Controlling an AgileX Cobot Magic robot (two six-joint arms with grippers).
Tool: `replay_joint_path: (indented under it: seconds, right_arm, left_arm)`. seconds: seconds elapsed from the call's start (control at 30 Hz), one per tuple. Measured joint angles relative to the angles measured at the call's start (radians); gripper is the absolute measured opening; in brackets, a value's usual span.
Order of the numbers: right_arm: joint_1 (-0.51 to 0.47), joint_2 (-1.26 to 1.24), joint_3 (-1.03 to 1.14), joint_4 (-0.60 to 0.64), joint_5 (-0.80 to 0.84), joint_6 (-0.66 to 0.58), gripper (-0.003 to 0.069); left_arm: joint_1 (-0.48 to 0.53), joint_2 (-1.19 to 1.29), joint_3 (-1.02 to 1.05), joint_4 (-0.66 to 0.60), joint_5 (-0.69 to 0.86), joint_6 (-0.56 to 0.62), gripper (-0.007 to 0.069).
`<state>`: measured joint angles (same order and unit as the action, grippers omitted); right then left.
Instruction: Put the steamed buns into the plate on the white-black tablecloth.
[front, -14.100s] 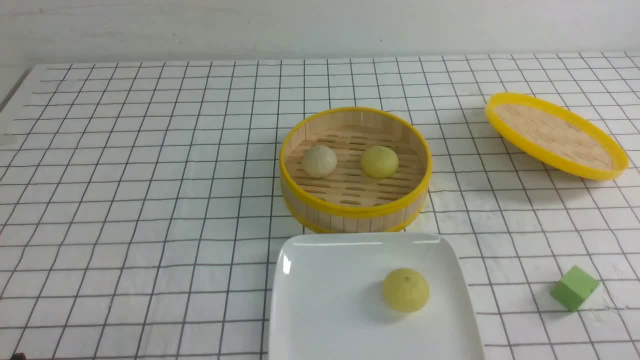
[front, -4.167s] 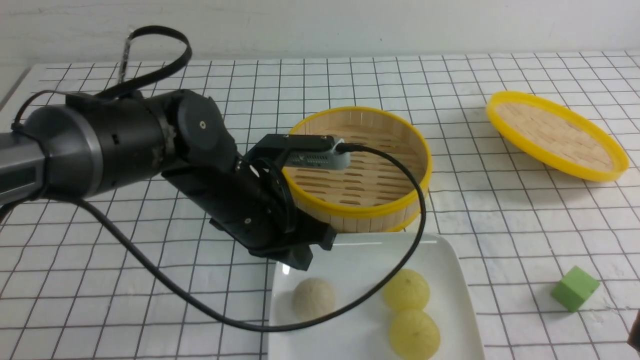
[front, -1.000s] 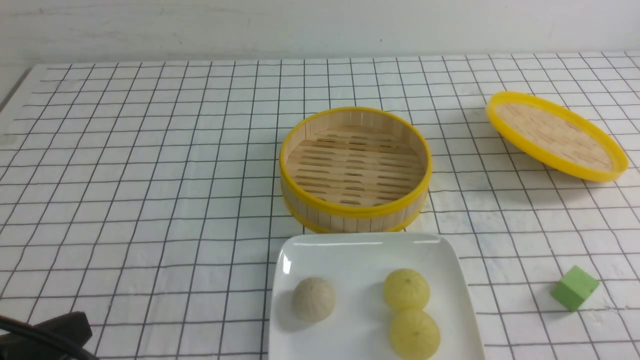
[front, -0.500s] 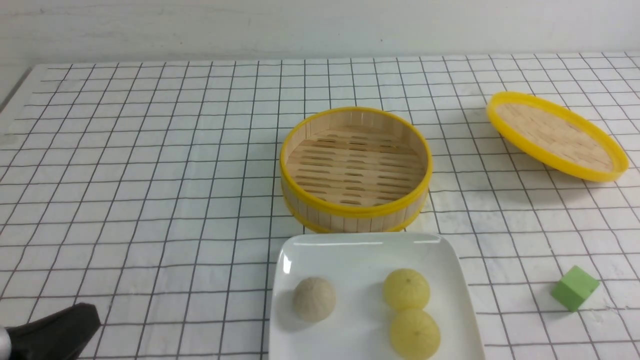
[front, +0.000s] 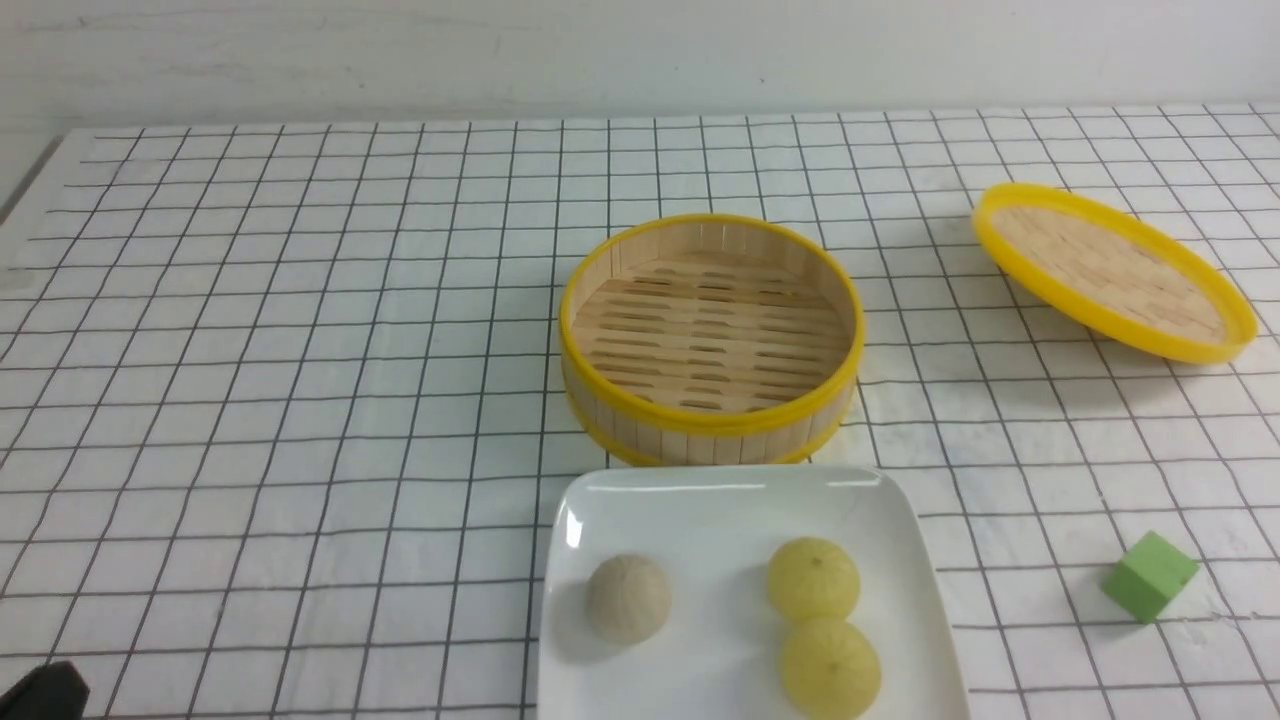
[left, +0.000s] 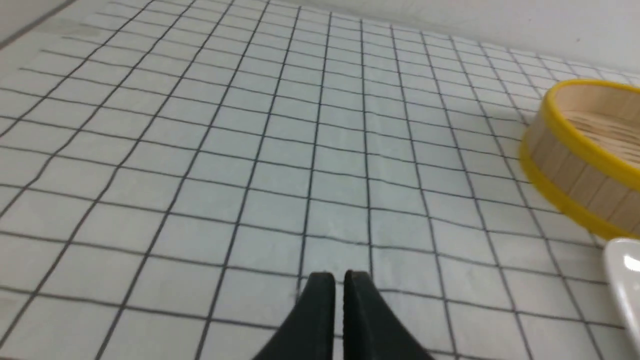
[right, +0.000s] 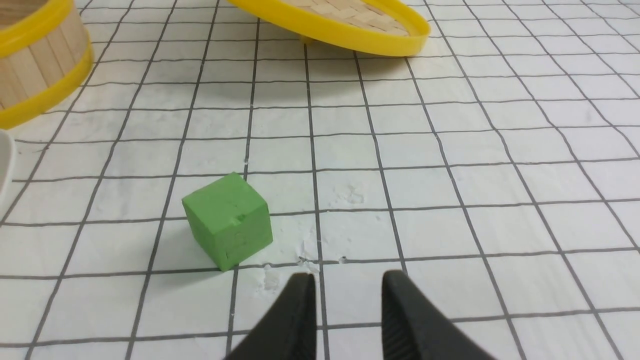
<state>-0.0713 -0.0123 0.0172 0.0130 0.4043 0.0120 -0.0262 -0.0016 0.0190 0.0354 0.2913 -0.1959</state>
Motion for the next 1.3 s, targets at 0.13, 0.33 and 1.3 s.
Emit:
replay_joint_path:
  seconds: [0.13, 0.33, 1.3]
  right_arm:
    - [0.000, 0.000, 0.000, 0.000, 0.000, 0.000, 0.0224]
    - [0.000, 0.000, 0.000, 0.000, 0.000, 0.000, 0.0230]
    - [0.000, 0.000, 0.000, 0.000, 0.000, -0.003, 0.0239]
  left_arm:
    - [0.000, -0.009, 0.009, 0.040, 0.044, 0.000, 0.0063]
    - [0.000, -0.009, 0.008, 0.062, 0.074, 0.003, 0.0069]
    - [0.000, -0.009, 0.007, 0.065, 0.077, 0.003, 0.0083]
